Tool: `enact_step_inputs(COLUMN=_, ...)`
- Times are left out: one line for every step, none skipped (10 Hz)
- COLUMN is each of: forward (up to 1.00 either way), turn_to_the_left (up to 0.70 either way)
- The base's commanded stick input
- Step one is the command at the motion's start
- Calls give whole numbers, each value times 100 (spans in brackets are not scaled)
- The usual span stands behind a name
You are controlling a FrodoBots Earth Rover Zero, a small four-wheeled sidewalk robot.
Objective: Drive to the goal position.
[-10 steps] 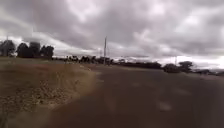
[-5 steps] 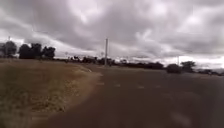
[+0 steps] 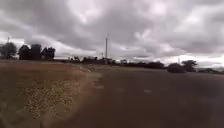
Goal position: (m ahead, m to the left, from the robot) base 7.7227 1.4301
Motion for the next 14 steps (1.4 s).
enact_step_inputs(forward=85, turn_to_the_left=-20)
enact_step_inputs(forward=85, turn_to_the_left=-5)
enact_step_inputs(forward=85, turn_to_the_left=-8)
enact_step_inputs(forward=85, turn_to_the_left=-11)
enact_step_inputs(forward=85, turn_to_the_left=0)
enact_step_inputs(forward=85, turn_to_the_left=0)
enact_step_inputs(forward=85, turn_to_the_left=0)
enact_step_inputs(forward=85, turn_to_the_left=0)
enact_step_inputs(forward=85, turn_to_the_left=0)
enact_step_inputs(forward=85, turn_to_the_left=0)
enact_step_inputs(forward=85, turn_to_the_left=-10)
enact_step_inputs(forward=85, turn_to_the_left=-21)
enact_step_inputs(forward=85, turn_to_the_left=-32)
enact_step_inputs(forward=85, turn_to_the_left=-33)
